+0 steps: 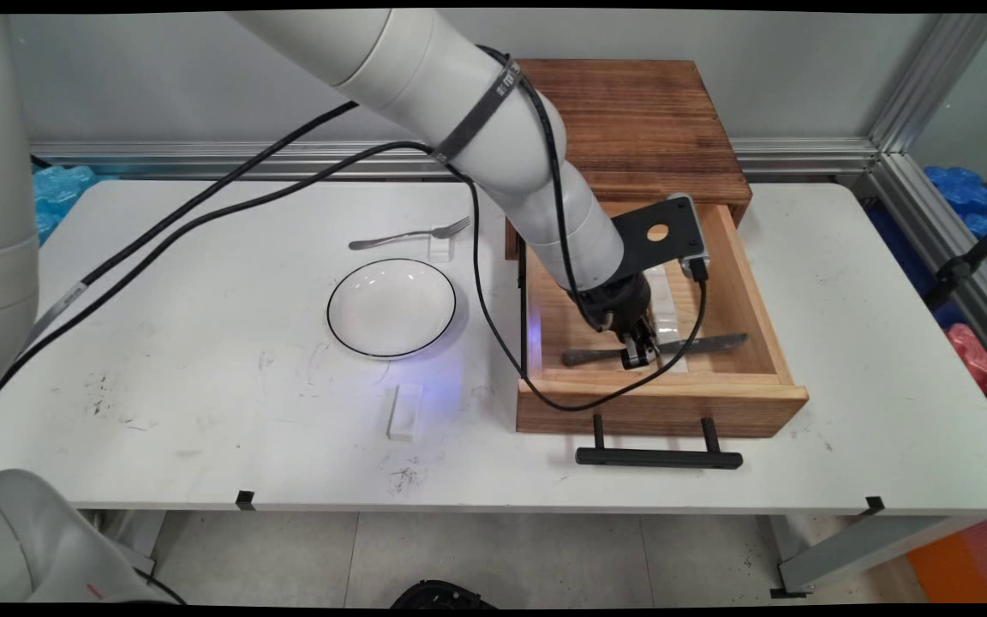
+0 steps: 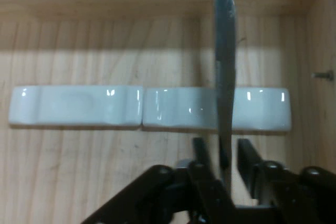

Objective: Place the picked object into the drawer

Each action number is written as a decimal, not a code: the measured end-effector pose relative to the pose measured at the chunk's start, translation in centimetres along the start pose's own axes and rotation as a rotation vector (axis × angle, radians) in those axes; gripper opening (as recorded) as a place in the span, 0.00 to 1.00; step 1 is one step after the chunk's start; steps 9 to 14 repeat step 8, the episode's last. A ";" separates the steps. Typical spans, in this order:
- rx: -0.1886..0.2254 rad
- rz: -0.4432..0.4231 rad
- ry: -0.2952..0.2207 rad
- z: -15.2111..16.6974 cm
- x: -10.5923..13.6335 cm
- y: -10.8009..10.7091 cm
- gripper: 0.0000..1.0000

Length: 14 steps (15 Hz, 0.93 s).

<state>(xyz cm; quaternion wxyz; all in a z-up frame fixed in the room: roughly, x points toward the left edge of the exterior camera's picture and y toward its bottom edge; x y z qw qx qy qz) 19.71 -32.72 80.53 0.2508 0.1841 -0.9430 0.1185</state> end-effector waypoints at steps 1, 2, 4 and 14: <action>0.000 0.000 0.002 0.0 0.0 0.0 1.00; 0.000 0.000 0.003 0.0 0.0 -0.1 1.00; 0.002 0.000 0.007 0.0 0.0 -0.2 1.00; 0.003 0.000 0.009 -0.1 0.0 -0.3 1.00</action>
